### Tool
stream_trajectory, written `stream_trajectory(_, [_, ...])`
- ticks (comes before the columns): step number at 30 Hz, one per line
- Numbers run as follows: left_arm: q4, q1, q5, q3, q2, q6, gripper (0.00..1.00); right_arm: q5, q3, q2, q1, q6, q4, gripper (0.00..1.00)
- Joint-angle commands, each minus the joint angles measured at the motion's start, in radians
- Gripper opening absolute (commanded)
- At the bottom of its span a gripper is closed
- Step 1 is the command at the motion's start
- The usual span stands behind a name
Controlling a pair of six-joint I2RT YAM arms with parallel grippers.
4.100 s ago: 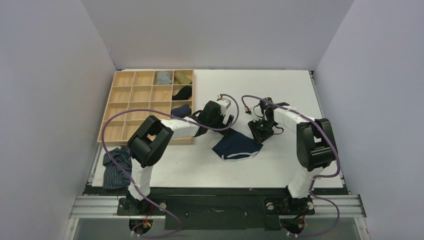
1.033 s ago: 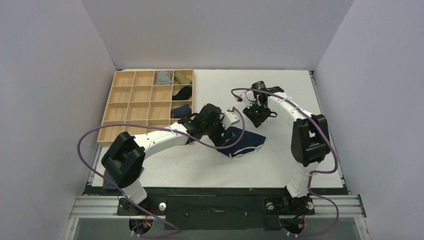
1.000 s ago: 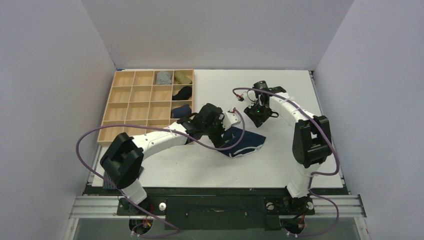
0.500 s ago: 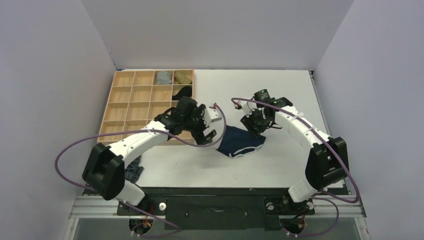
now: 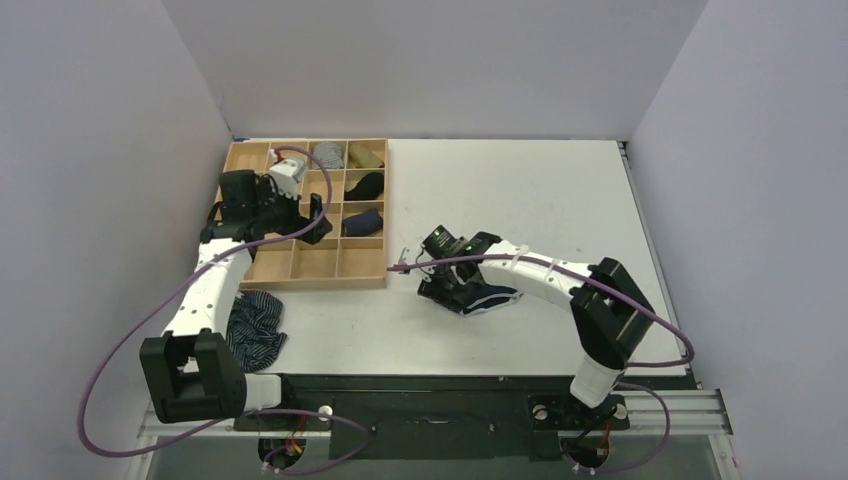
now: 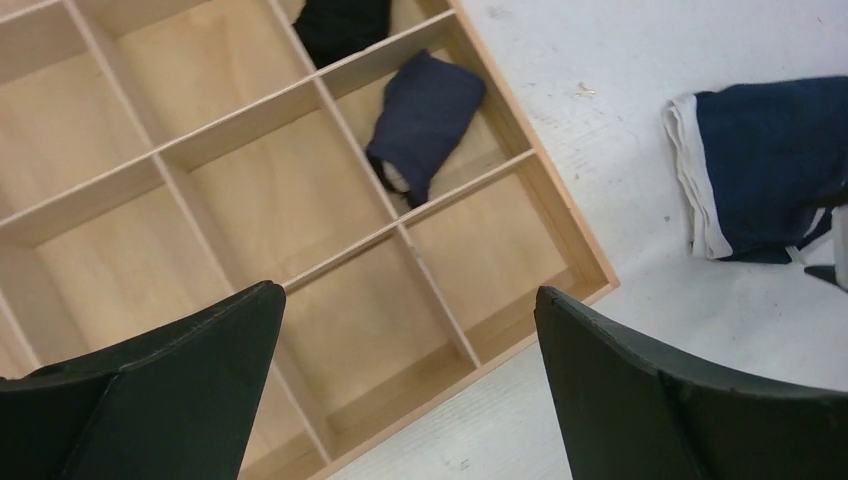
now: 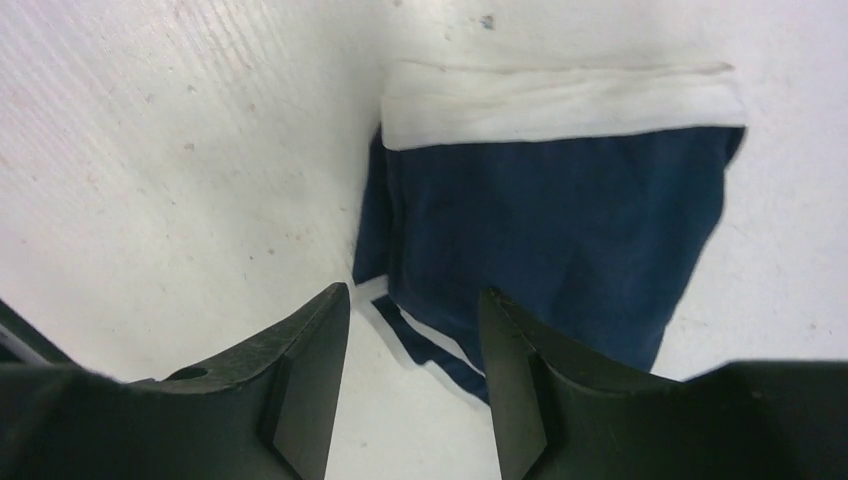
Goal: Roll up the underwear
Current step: Fold the underwear at the center of the board.
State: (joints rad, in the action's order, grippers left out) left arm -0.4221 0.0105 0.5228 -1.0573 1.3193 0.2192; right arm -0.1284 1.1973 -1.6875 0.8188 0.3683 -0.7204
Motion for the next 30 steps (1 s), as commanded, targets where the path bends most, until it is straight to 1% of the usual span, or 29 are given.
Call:
stream_trajectory(1, [-0.008, 0.097, 0.102, -0.034, -0.018, -0.061, 0.97, 0.109, 0.020, -0.048, 0.060, -0.027, 0.060, 0.48])
stream_trajectory(5, [-0.002, 0.107, 0.124, -0.030, -0.018, -0.063, 0.96, 0.113, 0.024, -0.079, 0.076, -0.036, 0.059, 0.52])
stream_trajectory(12, [0.002, 0.107, 0.143, -0.031, -0.007, -0.067, 0.97, 0.125, 0.010, -0.118, 0.083, -0.035, 0.067, 0.52])
stream_trajectory(14, [0.001, 0.107, 0.144, -0.029, -0.005, -0.066, 0.97, 0.125, 0.006, -0.123, 0.085, -0.035, 0.070, 0.51])
stream_trajectory(17, [0.001, 0.106, 0.145, -0.029, -0.001, -0.066, 0.97, 0.125, 0.000, -0.126, 0.084, -0.035, 0.074, 0.46])
stream_trajectory(23, [-0.002, 0.107, 0.147, -0.036, 0.011, -0.067, 0.97, 0.125, -0.025, -0.134, 0.085, -0.039, 0.088, 0.40])
stream_trajectory(25, [-0.003, 0.107, 0.150, -0.036, 0.016, -0.067, 0.97, 0.125, -0.032, -0.150, 0.085, -0.036, 0.093, 0.36])
stream_trajectory(27, [-0.005, 0.107, 0.153, -0.035, 0.019, -0.066, 0.97, 0.125, -0.034, -0.154, 0.085, -0.035, 0.092, 0.28])
stream_trajectory(28, [-0.005, 0.107, 0.155, -0.035, 0.019, -0.066, 0.97, 0.125, -0.034, -0.155, 0.085, -0.035, 0.092, 0.22])
stream_trajectory(29, [-0.005, 0.106, 0.154, -0.034, 0.020, -0.067, 0.97, 0.125, -0.033, -0.156, 0.084, -0.035, 0.090, 0.20])
stream_trajectory(30, [-0.005, 0.106, 0.155, -0.034, 0.019, -0.065, 0.97, 0.125, -0.030, -0.155, 0.084, -0.035, 0.081, 0.13])
